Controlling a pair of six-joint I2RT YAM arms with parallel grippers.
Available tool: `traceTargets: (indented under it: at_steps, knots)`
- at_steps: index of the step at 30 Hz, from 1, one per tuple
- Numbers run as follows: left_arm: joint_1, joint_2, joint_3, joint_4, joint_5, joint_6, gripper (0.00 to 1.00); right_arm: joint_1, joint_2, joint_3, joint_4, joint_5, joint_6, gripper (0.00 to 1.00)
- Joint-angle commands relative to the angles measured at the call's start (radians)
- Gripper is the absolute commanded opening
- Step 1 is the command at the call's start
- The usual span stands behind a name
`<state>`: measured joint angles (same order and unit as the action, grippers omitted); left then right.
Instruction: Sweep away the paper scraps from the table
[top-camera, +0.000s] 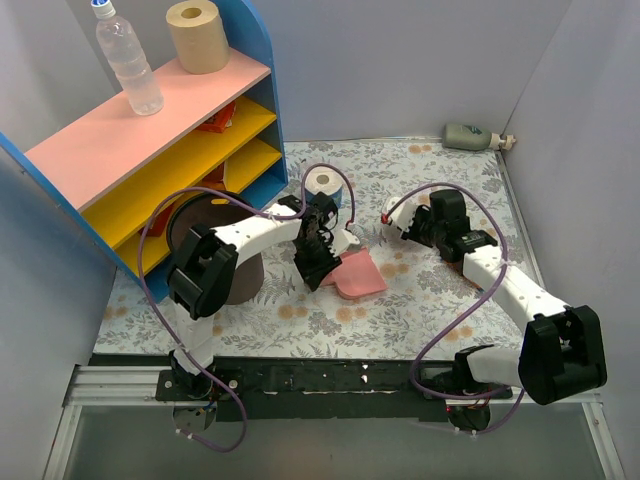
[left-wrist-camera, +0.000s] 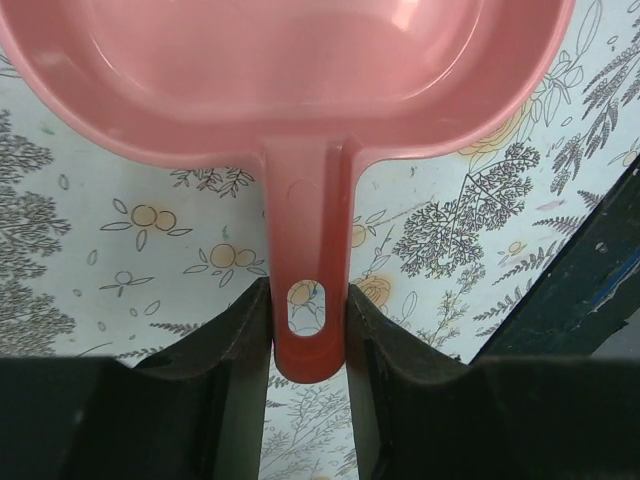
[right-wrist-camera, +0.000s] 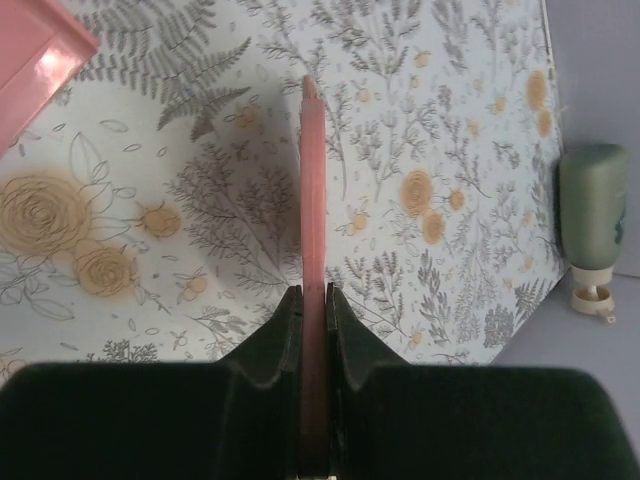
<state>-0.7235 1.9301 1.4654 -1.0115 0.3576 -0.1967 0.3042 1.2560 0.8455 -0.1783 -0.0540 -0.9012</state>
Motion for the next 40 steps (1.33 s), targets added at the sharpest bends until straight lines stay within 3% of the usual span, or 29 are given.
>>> traceTargets:
  at_steps: [1,6,8,9,11,13,19,21,22,26,30,34,40]
  knots:
    - [-0.001,-0.022,-0.030,0.019,0.021,-0.007,0.32,0.027,-0.038,-0.045,0.054,0.040,-0.073,0.08]
    - [-0.001,-0.042,-0.059,0.045,0.006,-0.014,0.43,0.029,-0.040,-0.019,-0.088,-0.048,0.004,0.17]
    - [-0.001,-0.054,-0.048,0.041,0.001,-0.010,0.46,0.029,-0.040,0.016,-0.163,-0.092,0.037,0.42]
    - [-0.001,-0.057,-0.031,0.036,0.003,-0.009,0.61,0.029,-0.040,0.029,-0.234,-0.134,0.086,0.52]
    - [0.001,-0.077,-0.008,0.012,0.015,-0.001,0.77,0.027,-0.041,0.085,-0.323,-0.193,0.126,0.84]
    - [0.001,-0.091,0.033,-0.004,0.017,0.008,0.80,0.027,-0.058,0.118,-0.411,-0.260,0.198,0.92]
    - [0.013,-0.132,0.134,-0.045,0.003,-0.003,0.85,-0.014,-0.069,0.248,-0.392,-0.236,0.534,0.95]
    - [0.015,-0.143,0.176,-0.030,-0.028,-0.015,0.90,-0.037,-0.055,0.271,-0.362,-0.131,0.646,0.95]
    - [0.015,-0.141,0.193,-0.022,-0.043,-0.020,0.98,-0.048,-0.041,0.309,-0.357,-0.107,0.674,0.95]
    - [0.032,-0.108,0.334,-0.016,-0.080,-0.058,0.98,-0.085,0.034,0.440,-0.354,0.051,0.820,0.96]
    - [0.093,-0.045,0.560,-0.024,-0.080,-0.139,0.98,-0.102,0.089,0.599,-0.365,0.221,0.843,0.98]
    - [0.162,-0.013,0.689,0.020,-0.082,-0.236,0.98,-0.105,0.089,0.667,-0.319,0.278,0.841,0.98]
    - [0.199,-0.051,0.699,0.158,-0.117,-0.260,0.98,-0.108,0.088,0.736,-0.287,0.290,0.829,0.98]
